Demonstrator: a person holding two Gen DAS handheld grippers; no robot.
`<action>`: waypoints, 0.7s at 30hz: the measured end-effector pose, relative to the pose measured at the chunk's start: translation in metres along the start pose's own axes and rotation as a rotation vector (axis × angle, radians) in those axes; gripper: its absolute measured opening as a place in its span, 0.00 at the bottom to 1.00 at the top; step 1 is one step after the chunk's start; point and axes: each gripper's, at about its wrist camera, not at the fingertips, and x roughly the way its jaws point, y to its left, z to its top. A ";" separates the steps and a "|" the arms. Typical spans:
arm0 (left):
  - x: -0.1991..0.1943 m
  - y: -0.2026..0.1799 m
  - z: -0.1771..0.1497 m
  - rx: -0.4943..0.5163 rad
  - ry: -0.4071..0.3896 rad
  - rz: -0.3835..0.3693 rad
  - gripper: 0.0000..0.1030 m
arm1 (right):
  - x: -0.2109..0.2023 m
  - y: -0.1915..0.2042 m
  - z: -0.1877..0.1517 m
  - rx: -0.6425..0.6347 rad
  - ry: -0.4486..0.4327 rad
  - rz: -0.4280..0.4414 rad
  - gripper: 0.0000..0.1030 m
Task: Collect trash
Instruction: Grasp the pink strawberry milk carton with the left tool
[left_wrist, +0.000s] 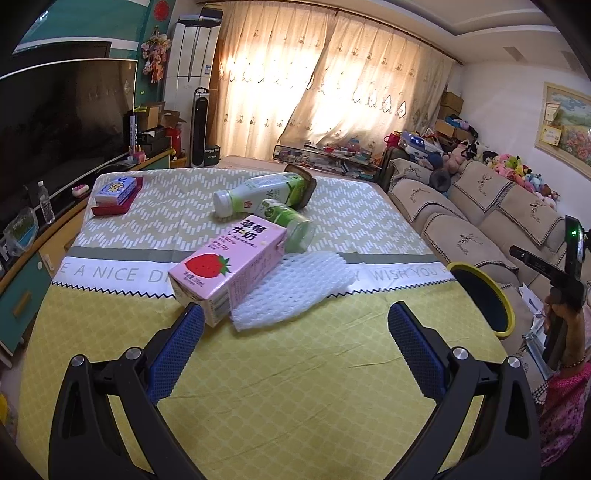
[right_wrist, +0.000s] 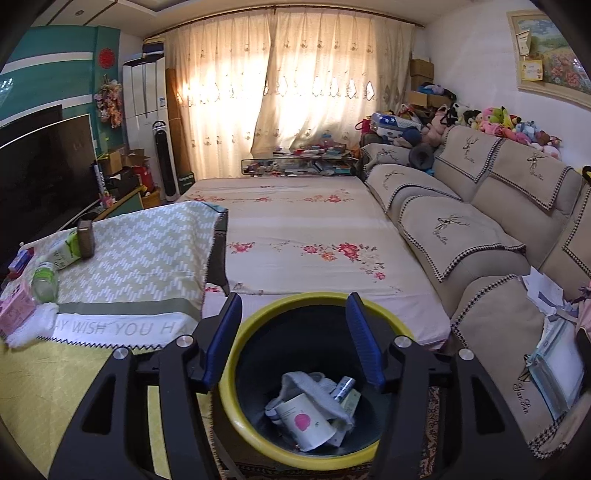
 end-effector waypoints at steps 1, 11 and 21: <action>0.003 0.002 0.001 0.004 0.005 0.002 0.95 | 0.000 0.004 -0.001 -0.002 0.003 0.010 0.54; 0.056 0.042 0.026 0.085 0.094 0.055 0.95 | -0.015 0.037 -0.005 -0.012 -0.017 0.124 0.55; 0.098 0.072 0.032 0.073 0.184 -0.024 0.92 | -0.012 0.048 -0.006 -0.010 0.002 0.162 0.55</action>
